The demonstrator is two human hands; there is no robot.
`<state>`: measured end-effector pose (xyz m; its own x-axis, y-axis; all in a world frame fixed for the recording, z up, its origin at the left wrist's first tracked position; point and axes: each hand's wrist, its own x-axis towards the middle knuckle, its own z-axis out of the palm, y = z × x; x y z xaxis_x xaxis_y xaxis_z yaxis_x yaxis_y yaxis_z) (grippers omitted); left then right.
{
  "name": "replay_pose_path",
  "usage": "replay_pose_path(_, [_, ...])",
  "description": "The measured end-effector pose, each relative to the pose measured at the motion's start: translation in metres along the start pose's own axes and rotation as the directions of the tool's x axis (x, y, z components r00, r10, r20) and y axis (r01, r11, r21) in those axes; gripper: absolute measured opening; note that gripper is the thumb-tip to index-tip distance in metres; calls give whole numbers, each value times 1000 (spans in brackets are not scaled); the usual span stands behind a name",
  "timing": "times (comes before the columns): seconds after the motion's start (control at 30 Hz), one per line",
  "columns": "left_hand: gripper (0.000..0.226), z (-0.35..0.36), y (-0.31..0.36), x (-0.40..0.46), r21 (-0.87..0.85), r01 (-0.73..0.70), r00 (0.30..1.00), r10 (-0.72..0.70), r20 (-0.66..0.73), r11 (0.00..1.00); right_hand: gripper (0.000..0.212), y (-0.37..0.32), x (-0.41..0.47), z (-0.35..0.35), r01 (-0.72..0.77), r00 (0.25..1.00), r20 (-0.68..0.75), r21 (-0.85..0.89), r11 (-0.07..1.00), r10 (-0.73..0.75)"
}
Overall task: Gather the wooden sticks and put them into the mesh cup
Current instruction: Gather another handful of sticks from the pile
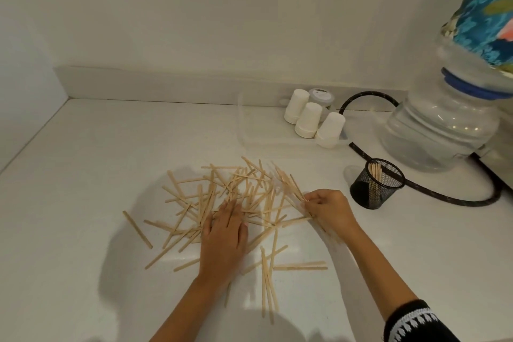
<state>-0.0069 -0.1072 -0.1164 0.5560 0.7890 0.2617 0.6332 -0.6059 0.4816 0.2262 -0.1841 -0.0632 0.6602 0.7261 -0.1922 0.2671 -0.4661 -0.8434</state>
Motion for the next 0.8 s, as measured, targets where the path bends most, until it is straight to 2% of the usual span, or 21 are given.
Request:
replay_pose_path(0.13, [48, -9, 3, 2, -268, 44, 997, -59, -50, 962, 18, -9, 1, -10, -121, 979, 186, 221, 968, 80])
replay_pose_path(0.23, [58, -21, 9, 16, -526, 79, 991, -122, -49, 847, 22, -15, -2, -11, -217, 934, 345, 346, 912, 92])
replay_pose_path(0.33, [66, -32, 19, 35, -666, 75, 995, -96, 5, 742, 28, -20, -3, -9, -300, 895, 438, 458, 837, 81])
replay_pose_path(0.4, [73, -38, 26, 49, -709, 78, 997, -64, 46, 701, 26, -24, -3, -7, -338, 873, 482, 492, 803, 73])
replay_pose_path(0.53, [92, -42, 39, 82, -671, 26, 993, 57, 101, 741, 24, -32, 0, -1, -380, 832, 552, 493, 783, 56])
replay_pose_path(0.6, [103, -39, 45, 95, -710, 94, 976, 78, 206, 698, 26, -35, 0, 3, -380, 829, 557, 496, 780, 49])
replay_pose_path(0.7, [113, -29, 52, 101, -758, 273, 939, 8, 344, 592, 25, -40, 0, 10, -347, 849, 528, 516, 784, 28])
replay_pose_path(0.8, [100, -14, 55, 102, -789, 380, 921, -125, 368, 482, 33, -44, -1, 19, -310, 868, 497, 516, 798, 16])
